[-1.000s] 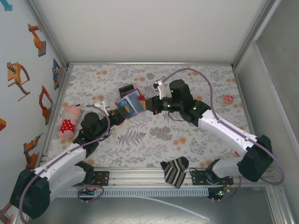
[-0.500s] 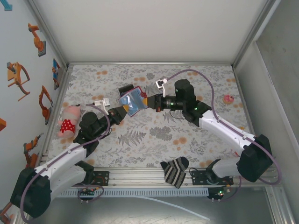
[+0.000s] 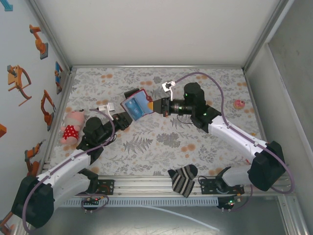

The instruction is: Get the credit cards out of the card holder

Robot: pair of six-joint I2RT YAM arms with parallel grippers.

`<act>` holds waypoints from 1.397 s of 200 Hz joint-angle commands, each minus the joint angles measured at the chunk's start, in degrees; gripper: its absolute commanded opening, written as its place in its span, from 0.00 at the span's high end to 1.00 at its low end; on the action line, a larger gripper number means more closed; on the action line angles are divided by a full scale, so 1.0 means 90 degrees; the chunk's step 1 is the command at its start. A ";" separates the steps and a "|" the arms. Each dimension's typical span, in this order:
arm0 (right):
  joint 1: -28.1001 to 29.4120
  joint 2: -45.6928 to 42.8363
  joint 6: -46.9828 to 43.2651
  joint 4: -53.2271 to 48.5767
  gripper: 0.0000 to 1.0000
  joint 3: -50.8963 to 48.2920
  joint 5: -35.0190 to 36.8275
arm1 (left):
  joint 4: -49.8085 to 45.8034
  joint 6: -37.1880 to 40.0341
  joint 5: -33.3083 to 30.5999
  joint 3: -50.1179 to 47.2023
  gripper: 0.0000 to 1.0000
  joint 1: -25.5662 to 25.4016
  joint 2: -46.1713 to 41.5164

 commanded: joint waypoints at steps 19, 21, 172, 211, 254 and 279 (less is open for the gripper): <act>-0.0032 -0.0065 -0.0023 0.0344 1.00 0.0012 0.0134 | 0.0030 0.0036 0.0355 0.0227 0.48 -0.0015 -0.0012; -0.0032 -0.0066 -0.0034 0.0334 1.00 0.0011 0.0153 | 0.0030 0.0041 0.0373 0.0224 0.48 -0.0010 -0.0024; -0.0092 -0.0478 0.0079 0.0186 1.00 -0.0370 0.0617 | -0.0388 0.0117 0.0838 0.0057 0.07 -0.0018 -0.1101; -0.0096 -0.0497 0.0141 0.0347 1.00 -0.0449 0.0517 | -0.0634 0.0099 0.0661 0.0229 0.20 -0.0028 -0.0910; -0.0091 -0.0494 0.0232 0.0151 1.00 -0.0677 0.0491 | -0.1377 0.0257 0.0187 0.0487 0.50 -0.0105 -0.0575; -0.0110 -0.0483 0.0312 0.0150 1.00 -0.0953 0.0525 | -0.1441 0.0271 0.0153 0.0453 0.66 -0.0157 -0.0454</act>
